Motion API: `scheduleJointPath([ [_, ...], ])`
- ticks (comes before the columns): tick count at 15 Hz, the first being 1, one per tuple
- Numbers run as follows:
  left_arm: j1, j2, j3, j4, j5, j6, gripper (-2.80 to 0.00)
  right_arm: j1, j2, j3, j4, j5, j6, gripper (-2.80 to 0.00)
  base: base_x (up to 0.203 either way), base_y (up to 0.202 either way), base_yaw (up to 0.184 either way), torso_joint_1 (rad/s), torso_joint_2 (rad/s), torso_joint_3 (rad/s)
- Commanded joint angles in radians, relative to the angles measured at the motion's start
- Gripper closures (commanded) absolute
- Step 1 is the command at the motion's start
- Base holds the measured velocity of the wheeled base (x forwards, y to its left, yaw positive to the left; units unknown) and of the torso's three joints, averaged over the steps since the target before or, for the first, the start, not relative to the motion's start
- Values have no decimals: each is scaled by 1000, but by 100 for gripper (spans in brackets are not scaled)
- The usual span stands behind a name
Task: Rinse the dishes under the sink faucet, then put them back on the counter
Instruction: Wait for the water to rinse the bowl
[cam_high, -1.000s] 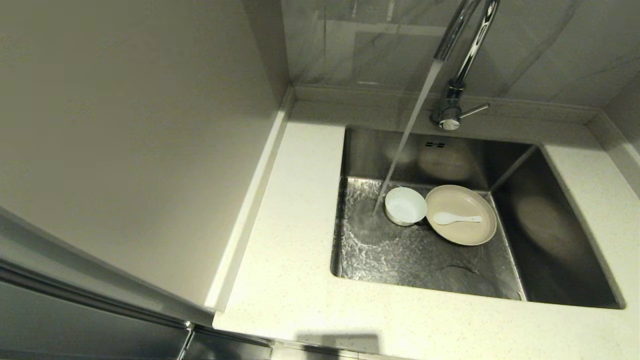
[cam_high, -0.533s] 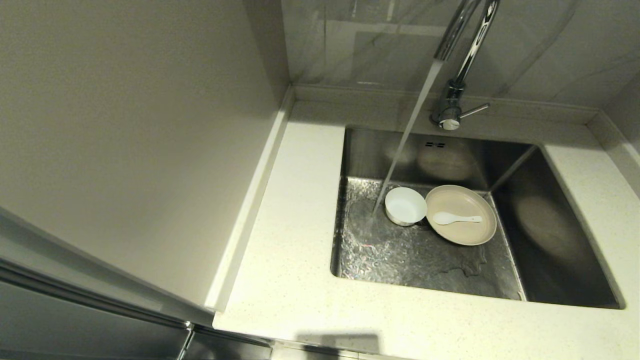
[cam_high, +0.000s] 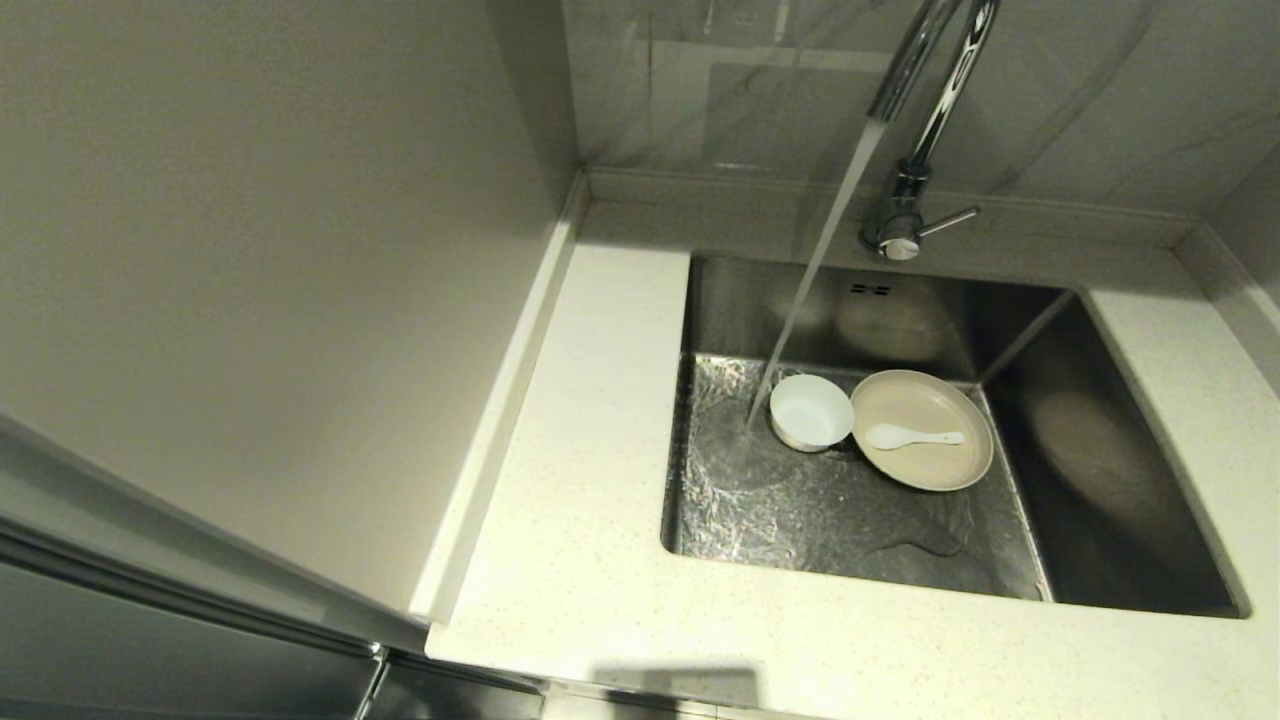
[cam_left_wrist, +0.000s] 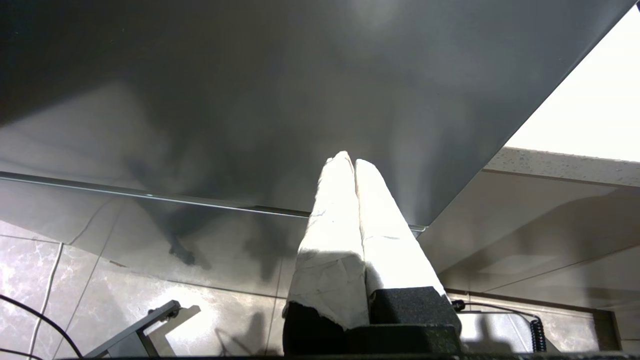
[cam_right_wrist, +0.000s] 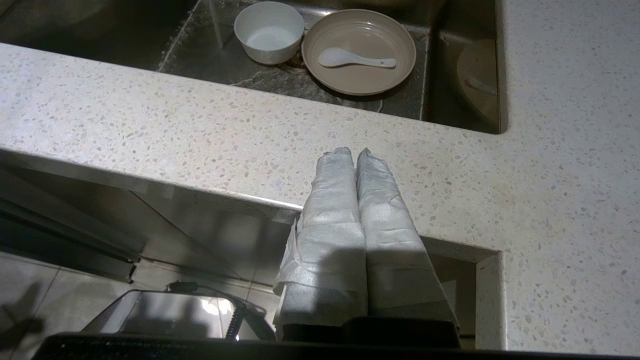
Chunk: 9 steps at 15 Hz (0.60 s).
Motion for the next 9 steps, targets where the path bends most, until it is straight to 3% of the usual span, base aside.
scheduleJointPath([
  [1, 0, -3, 0, -1, 0, -1, 0, 0, 2, 0, 0, 0, 0, 0, 0, 0, 0, 0, 0, 0],
  [9, 0, -3, 0, -1, 0, -1, 0, 0, 2, 0, 1, 1, -7, 0, 0, 0, 0, 0, 0, 0],
])
